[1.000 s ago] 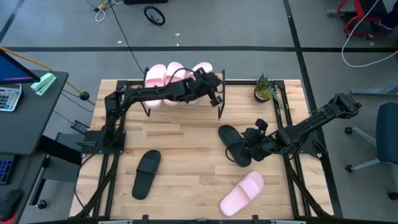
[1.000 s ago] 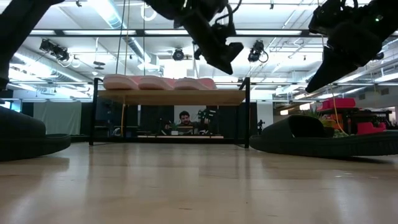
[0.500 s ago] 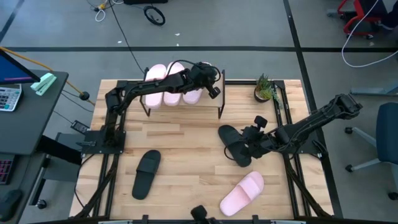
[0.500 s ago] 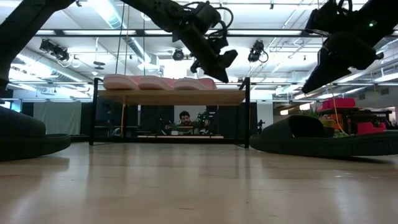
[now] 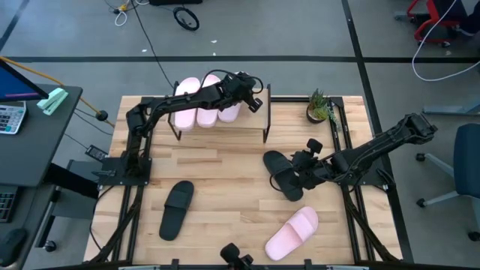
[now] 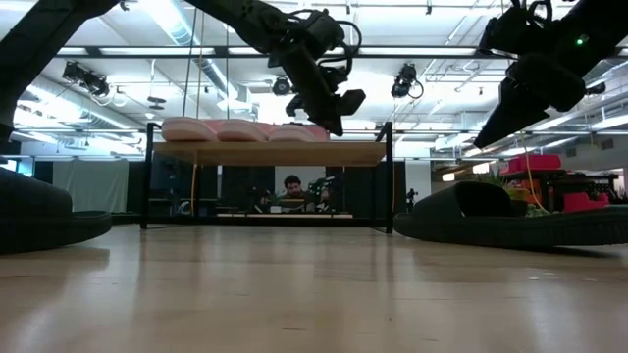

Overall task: Pick and place slides into the shelf
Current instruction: Put the left pink slide on the shelf, then put the pink slide on the shelf

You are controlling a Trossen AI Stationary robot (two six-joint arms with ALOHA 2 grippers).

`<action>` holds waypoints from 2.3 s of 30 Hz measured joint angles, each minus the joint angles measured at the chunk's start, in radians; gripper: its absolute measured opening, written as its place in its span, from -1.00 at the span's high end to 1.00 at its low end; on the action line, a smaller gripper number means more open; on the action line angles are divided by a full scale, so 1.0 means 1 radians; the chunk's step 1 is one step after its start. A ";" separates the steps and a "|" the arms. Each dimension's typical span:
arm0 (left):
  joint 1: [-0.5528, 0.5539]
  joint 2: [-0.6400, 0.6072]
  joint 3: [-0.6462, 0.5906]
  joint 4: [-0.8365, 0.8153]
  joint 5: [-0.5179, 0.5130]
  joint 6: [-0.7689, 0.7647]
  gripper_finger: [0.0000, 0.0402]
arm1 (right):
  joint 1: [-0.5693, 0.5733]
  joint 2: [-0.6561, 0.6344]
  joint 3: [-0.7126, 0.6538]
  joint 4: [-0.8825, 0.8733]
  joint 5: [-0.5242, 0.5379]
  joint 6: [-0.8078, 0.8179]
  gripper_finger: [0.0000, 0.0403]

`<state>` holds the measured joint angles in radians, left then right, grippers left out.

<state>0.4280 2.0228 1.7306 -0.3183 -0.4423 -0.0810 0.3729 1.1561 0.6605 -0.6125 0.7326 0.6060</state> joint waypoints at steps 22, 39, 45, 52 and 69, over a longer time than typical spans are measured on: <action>-0.345 -0.263 0.001 -0.065 -0.114 0.094 0.98 | 0.028 0.000 0.000 0.022 -0.045 -0.014 0.51; -0.775 -0.302 -0.035 -0.587 -0.116 -0.274 0.97 | 0.401 0.066 0.044 0.741 -0.099 -0.224 0.57; -0.837 -0.301 -0.131 -0.558 -0.126 -0.285 0.92 | 0.467 0.245 0.128 0.610 -0.121 0.042 0.62; -0.823 -0.301 -0.292 -0.462 -0.186 -0.380 0.92 | 0.486 0.417 0.309 0.149 -0.283 0.303 0.63; -0.778 -0.301 -0.402 -0.371 -0.186 -0.431 0.83 | 0.458 0.392 0.367 0.066 -0.333 0.381 0.61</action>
<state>-0.3496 1.7222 1.3281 -0.6895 -0.6281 -0.5121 0.8314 1.5478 1.0275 -0.5468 0.3999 0.9867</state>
